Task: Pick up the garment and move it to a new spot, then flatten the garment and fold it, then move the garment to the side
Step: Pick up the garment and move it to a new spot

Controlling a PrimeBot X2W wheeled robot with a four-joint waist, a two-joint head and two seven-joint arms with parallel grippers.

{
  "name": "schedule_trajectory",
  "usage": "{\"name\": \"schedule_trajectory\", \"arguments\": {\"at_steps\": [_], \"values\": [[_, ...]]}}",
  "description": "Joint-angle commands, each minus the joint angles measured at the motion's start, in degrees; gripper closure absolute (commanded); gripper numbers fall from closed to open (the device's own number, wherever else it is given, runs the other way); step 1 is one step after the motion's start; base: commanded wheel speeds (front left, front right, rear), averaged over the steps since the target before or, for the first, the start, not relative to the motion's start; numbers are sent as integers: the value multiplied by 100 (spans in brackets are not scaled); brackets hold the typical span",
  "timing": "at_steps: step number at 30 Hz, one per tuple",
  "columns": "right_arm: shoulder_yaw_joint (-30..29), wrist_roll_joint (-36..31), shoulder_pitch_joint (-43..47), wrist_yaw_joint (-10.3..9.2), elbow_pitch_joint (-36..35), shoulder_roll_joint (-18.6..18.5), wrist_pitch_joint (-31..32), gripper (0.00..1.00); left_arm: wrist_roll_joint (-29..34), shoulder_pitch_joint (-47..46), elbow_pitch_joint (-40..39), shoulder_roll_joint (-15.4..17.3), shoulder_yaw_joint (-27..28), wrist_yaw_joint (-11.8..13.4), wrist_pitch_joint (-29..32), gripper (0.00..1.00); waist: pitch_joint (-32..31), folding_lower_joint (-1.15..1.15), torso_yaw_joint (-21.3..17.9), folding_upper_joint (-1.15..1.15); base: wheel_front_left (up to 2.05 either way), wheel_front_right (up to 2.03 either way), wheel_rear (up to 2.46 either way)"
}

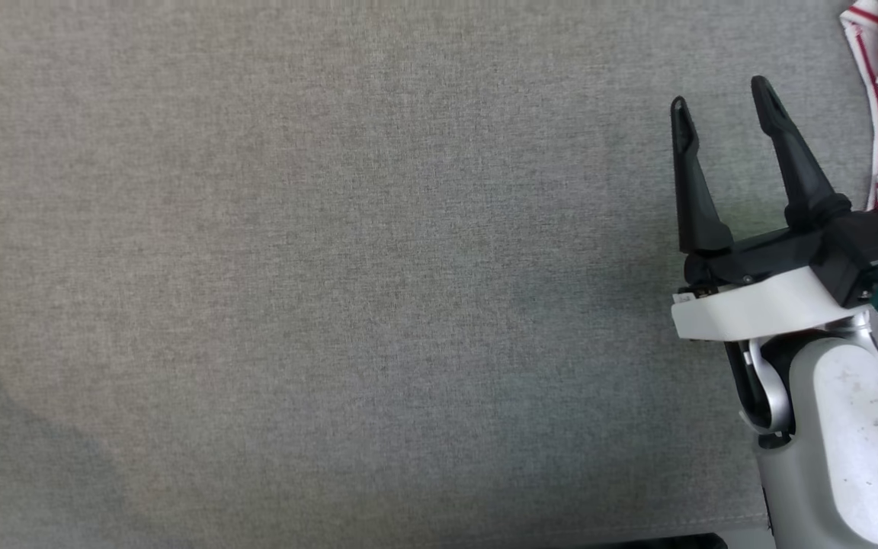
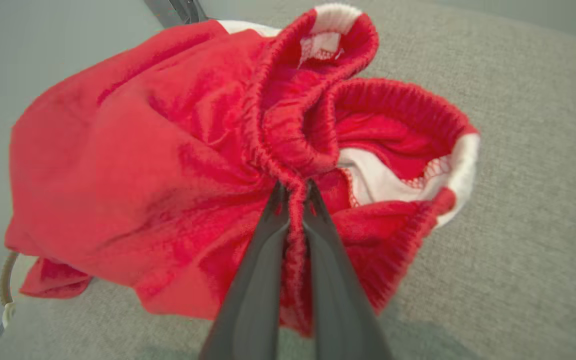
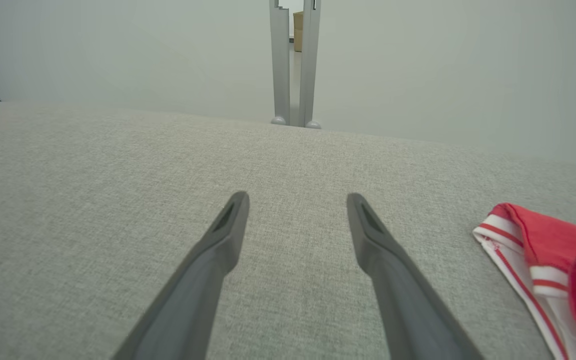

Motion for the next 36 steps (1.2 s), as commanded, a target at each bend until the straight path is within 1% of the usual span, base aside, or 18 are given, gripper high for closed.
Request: {"name": "schedule_trajectory", "arguments": {"at_steps": [1,5,7,11,13,15,18,22,25,31,34,36], "values": [[22,72,-16,-9,90,-10,-89,0,69,-118,22,83,-44,-50,-61,100,-354,-1,-47,0,0,0,0],[67,210,58,-9,383,-11,-221,0,214,-193,38,164,-235,-233,-106,100,-873,-1,-135,0,0,0,0],[57,274,123,-9,540,-11,-297,0,273,-248,-1,152,-364,-321,-149,100,-1167,-1,-174,0,0,0,0],[37,397,301,-9,869,-11,-421,0,404,-269,-77,-42,-653,-560,-158,100,-1814,-1,-282,0,0,0,0],[23,471,405,-9,1016,-11,-492,0,476,-320,-189,-193,-837,-642,-109,100,-2130,-1,-348,0,0,0,0],[-4,534,553,-9,1176,-11,-544,0,604,-213,-333,-381,-1141,-739,-26,100,-2494,-1,-429,0,0,0,0],[-49,595,761,-9,1356,-10,-591,0,555,-48,-635,-685,-1469,-817,118,100,-2913,-1,-523,0,0,0,0],[-80,705,1105,-9,1580,-12,-651,0,188,202,-1147,-1245,-1774,-857,345,100,-3446,-1,-636,0,0,0,0],[-124,771,1344,-9,1667,-14,-679,0,-332,472,-1725,-1699,-1991,-863,545,100,-3743,-1,-734,0,0,0,0],[-206,852,1588,-9,1712,-12,-737,0,-1281,1189,-2923,-2593,-2169,-866,760,100,-3869,-1,-848,0,0,0,0],[-212,879,1622,-9,1747,-11,-747,0,-1676,1720,-3405,-2839,-2237,-812,670,100,-3837,-1,-889,0,0,0,0],[-214,908,1634,-9,1768,-12,-774,0,-1883,2187,-3649,-2937,-2340,-704,519,100,-3790,-1,-912,0,0,0,0]]}}
